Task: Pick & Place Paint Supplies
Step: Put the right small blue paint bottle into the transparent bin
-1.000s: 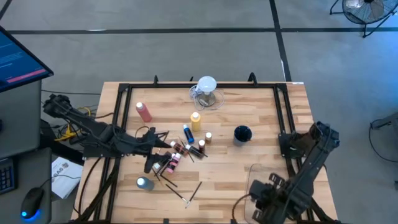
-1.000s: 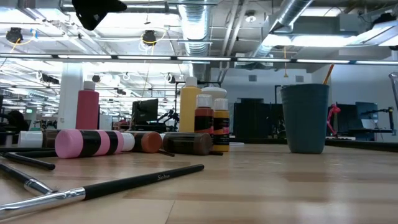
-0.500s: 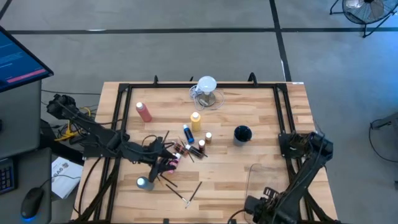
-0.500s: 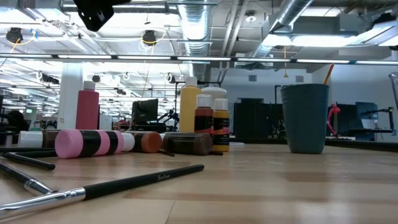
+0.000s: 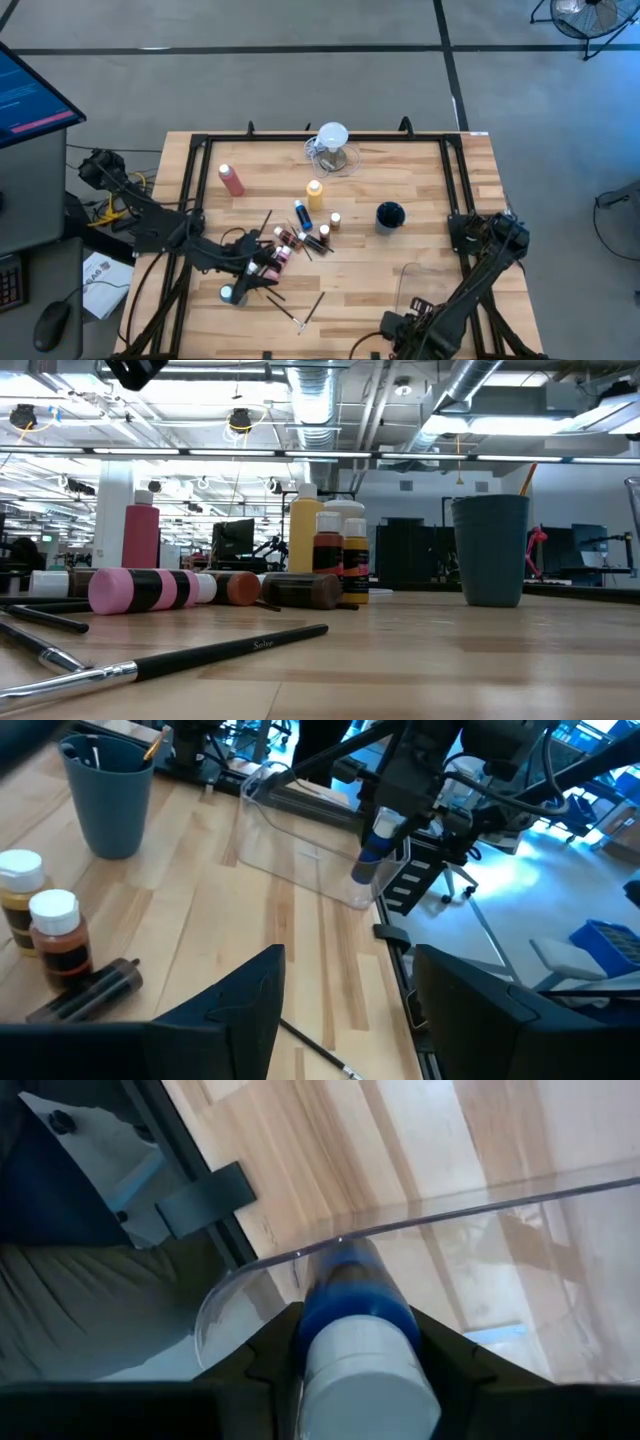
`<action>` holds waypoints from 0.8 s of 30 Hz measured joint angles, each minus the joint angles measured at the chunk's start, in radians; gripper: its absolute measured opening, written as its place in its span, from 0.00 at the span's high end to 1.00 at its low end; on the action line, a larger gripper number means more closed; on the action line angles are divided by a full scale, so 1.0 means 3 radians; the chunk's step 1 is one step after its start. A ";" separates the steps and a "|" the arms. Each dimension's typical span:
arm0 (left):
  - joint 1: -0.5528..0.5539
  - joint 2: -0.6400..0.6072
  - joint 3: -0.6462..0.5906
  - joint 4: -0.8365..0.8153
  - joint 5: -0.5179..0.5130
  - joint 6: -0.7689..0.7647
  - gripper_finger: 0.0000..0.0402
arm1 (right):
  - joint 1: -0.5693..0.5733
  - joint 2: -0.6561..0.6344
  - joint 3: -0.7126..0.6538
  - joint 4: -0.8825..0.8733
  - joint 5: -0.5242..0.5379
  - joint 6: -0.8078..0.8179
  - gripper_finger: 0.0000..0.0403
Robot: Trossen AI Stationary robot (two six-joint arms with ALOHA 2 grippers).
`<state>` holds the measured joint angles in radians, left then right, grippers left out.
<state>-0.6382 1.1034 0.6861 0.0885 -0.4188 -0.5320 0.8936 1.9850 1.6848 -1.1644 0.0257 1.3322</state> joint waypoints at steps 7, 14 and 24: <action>-0.0007 -0.0001 0.0000 0.0034 0.0000 0.0003 0.48 | 0.0015 0.0000 -0.0081 0.0152 -0.0081 0.0004 0.68; -0.0007 -0.0001 0.0000 0.0053 0.0000 0.0006 0.48 | 0.0029 0.0000 -0.0092 0.0147 -0.0099 0.0011 0.68; -0.0007 -0.0004 0.0000 0.0062 0.0000 0.0010 0.48 | -0.0022 0.0170 -0.0088 0.0240 -0.0239 -0.0088 0.68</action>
<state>-0.6403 1.1023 0.6861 0.1070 -0.4187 -0.5288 0.8869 2.0361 1.6583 -1.0924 -0.0460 1.3059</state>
